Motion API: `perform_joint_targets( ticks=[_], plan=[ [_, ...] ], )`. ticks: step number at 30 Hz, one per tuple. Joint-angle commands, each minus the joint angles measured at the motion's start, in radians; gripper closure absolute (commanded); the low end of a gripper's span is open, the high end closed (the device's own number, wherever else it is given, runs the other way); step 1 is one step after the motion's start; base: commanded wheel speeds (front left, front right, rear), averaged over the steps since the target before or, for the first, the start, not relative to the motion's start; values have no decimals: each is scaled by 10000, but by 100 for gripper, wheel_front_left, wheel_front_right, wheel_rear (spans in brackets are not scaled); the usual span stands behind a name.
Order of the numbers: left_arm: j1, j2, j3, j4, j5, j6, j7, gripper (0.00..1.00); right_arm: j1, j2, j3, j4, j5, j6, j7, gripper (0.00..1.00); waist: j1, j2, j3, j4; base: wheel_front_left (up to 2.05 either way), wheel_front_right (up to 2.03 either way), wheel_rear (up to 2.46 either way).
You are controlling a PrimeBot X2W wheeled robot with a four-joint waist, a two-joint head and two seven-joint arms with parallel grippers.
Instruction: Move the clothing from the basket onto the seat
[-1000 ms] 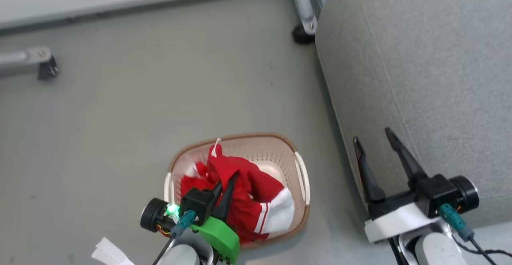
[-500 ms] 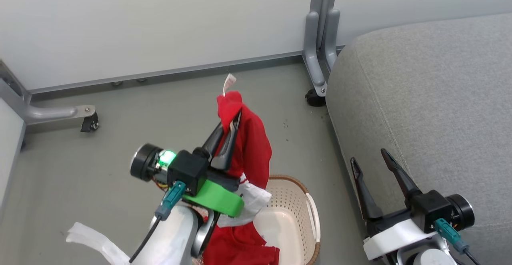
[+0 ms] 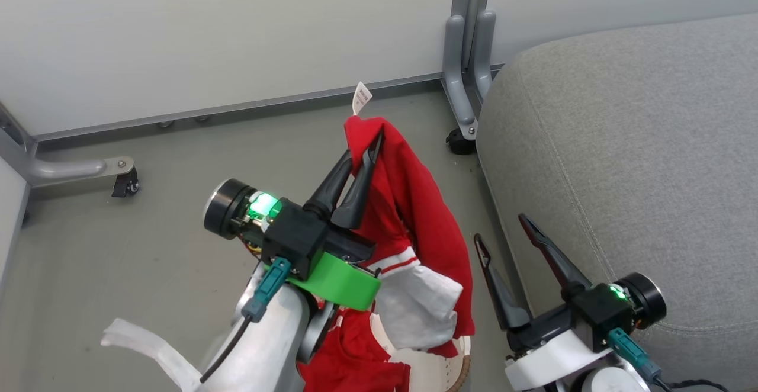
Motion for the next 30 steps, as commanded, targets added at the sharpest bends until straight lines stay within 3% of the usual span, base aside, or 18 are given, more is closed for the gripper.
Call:
perform_joint_targets(
  ticks=[1,8,17,26,27,28,30],
  plan=[
    [-242,16,-83,5,-161,94,2,100,-191,-20,125,-134,-51,-3,-34,0,1,0,12,11,0,0,0],
    [-536,16,-859,78,-64,296,1,100,-538,74,634,-541,326,-3,-34,0,1,0,37,12,0,0,0],
    [-926,18,-1603,-136,206,545,3,100,-818,141,951,130,312,-3,-34,0,1,0,31,115,0,0,0],
    [-1042,20,-2006,-723,35,673,151,100,-703,209,621,663,459,-3,-33,0,1,0,38,217,0,0,0],
    [-1004,47,-2020,-689,-4,646,231,100,-634,210,504,720,629,-3,-33,87,1,0,36,238,0,0,0],
    [-963,80,-2019,-642,-23,641,249,100,-566,218,551,820,709,-3,-32,100,1,0,32,249,0,0,0],
    [-855,165,-2010,-562,-70,624,231,100,-596,226,592,933,717,-3,-32,100,1,0,19,249,0,0,0]
  ],
)
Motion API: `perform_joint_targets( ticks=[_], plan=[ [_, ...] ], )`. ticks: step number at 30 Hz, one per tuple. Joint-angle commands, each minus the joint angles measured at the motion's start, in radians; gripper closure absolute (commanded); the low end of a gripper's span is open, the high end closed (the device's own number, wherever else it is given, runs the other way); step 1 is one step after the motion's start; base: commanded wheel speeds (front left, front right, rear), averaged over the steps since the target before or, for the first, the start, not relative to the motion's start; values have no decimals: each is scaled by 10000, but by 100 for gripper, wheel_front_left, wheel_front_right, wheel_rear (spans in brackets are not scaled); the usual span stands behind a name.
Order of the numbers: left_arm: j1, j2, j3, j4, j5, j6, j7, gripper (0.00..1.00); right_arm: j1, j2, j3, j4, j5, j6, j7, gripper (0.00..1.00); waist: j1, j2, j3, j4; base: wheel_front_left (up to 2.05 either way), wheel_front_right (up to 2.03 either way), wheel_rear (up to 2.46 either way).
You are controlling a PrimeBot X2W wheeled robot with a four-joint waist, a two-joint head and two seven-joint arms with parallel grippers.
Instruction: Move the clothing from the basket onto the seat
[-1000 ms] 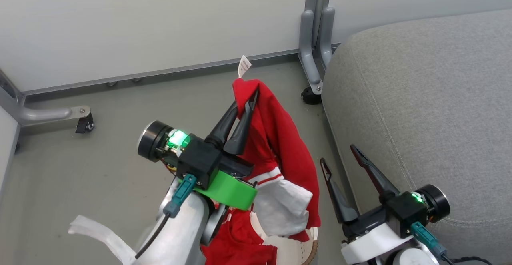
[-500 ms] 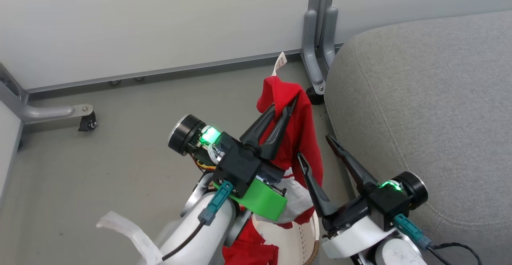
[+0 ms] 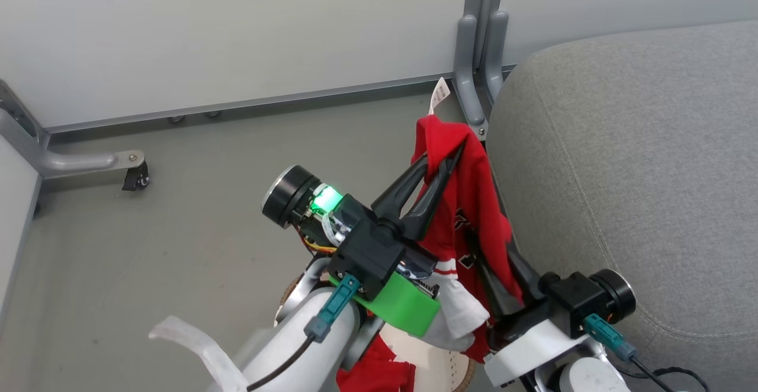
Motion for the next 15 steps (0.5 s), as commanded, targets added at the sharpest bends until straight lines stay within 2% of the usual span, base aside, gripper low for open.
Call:
perform_joint_targets(
  ticks=[1,10,11,12,13,15],
  plan=[
    [84,140,41,81,-111,-2,-37,100,64,-15,-21,64,24,-4,-33,100,1,-1,-13,-10,0,0,0],
    [915,454,151,394,-618,94,33,100,200,-87,-269,179,84,-3,-33,100,1,-1,-118,-90,0,0,0],
    [1001,502,133,424,-639,96,78,88,228,-95,-285,196,71,-3,-33,100,1,-1,-143,-89,0,0,0],
    [1042,528,116,433,-638,87,97,62,247,-98,-300,204,57,-3,-33,100,1,-1,-162,-85,0,0,0],
    [1066,562,95,425,-611,102,89,0,273,-98,-321,211,53,-3,-33,100,1,-1,-189,-76,0,0,0],
    [1150,644,68,456,-633,122,165,0,321,-97,-358,214,63,-3,-33,100,1,-1,-234,-59,0,0,0]
  ],
)
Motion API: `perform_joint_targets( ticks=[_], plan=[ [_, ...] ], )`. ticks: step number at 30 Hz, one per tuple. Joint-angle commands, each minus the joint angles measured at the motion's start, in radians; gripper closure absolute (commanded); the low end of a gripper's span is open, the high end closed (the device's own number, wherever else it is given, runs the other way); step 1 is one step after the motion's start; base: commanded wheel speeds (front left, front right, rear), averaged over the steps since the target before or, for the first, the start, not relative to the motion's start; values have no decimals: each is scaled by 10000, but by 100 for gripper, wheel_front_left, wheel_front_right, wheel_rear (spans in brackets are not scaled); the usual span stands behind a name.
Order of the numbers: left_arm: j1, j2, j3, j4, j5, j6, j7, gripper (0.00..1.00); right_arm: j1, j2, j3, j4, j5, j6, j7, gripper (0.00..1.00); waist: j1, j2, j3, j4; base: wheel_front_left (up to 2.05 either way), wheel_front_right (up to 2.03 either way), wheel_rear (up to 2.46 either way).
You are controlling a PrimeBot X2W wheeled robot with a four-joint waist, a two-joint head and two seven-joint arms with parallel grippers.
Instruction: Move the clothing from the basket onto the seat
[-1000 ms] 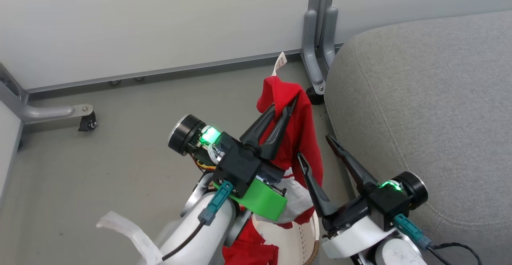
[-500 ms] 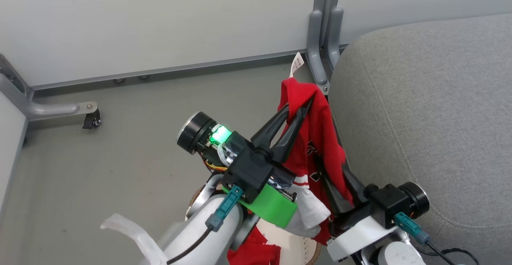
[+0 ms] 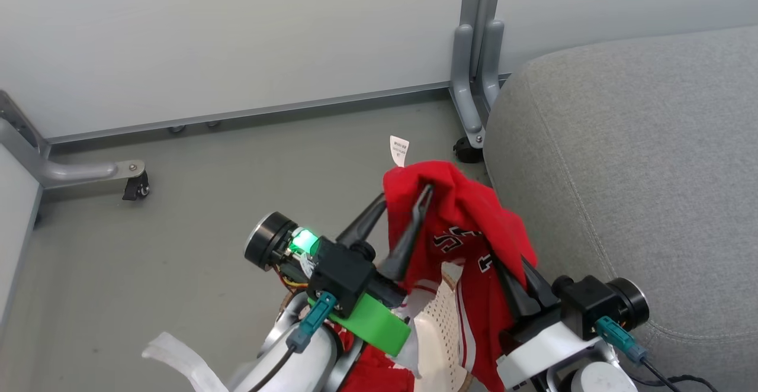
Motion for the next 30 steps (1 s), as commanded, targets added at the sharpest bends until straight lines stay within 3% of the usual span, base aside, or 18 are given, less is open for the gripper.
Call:
perform_joint_targets(
  ticks=[1,20,30],
  plan=[
    [158,119,-26,20,-69,9,80,0,132,-28,-37,13,-9,-3,-33,100,0,0,-42,18,0,0,0],
    [395,376,-105,-8,-402,52,533,0,152,-22,-655,-110,-53,-3,-33,100,0,0,107,-28,0,0,0],
    [490,592,-86,33,-532,71,602,0,35,-144,-1071,-354,-127,-3,-33,100,0,0,601,-581,0,0,0]
  ],
)
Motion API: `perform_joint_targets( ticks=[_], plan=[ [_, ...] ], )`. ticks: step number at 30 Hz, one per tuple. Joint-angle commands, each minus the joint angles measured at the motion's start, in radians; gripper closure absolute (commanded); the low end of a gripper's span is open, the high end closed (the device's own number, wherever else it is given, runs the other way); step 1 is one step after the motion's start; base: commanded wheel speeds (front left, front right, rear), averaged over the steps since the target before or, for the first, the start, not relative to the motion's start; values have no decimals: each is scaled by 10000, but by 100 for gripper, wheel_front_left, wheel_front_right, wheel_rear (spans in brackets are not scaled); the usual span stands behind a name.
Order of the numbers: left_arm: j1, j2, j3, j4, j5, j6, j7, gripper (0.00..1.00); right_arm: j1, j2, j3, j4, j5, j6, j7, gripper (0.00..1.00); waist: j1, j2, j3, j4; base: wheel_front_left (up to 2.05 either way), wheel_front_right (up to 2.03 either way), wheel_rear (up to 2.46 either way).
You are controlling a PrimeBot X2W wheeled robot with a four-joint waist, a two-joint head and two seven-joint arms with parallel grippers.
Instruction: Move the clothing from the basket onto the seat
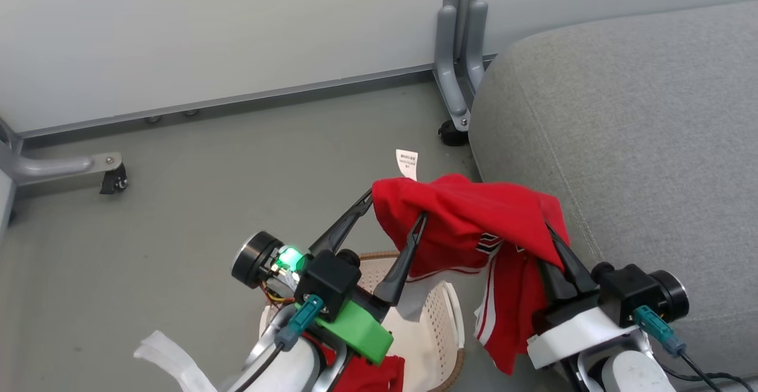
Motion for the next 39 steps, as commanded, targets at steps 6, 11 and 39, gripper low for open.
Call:
perform_joint_targets(
  ticks=[6,11,39],
  plan=[
    [328,408,395,-73,-283,175,-115,0,-114,-1,-389,-233,150,-4,-33,100,0,-1,777,-1092,0,0,0],
    [617,949,627,-142,-443,70,-229,0,-155,90,-541,-498,496,-3,-33,100,0,-1,1281,-2088,0,0,0],
    [-589,2379,488,-682,-252,-1129,-190,0,-3463,212,-3335,-1649,3875,0,-35,100,0,-1,5615,-2720,0,0,0]
  ],
)
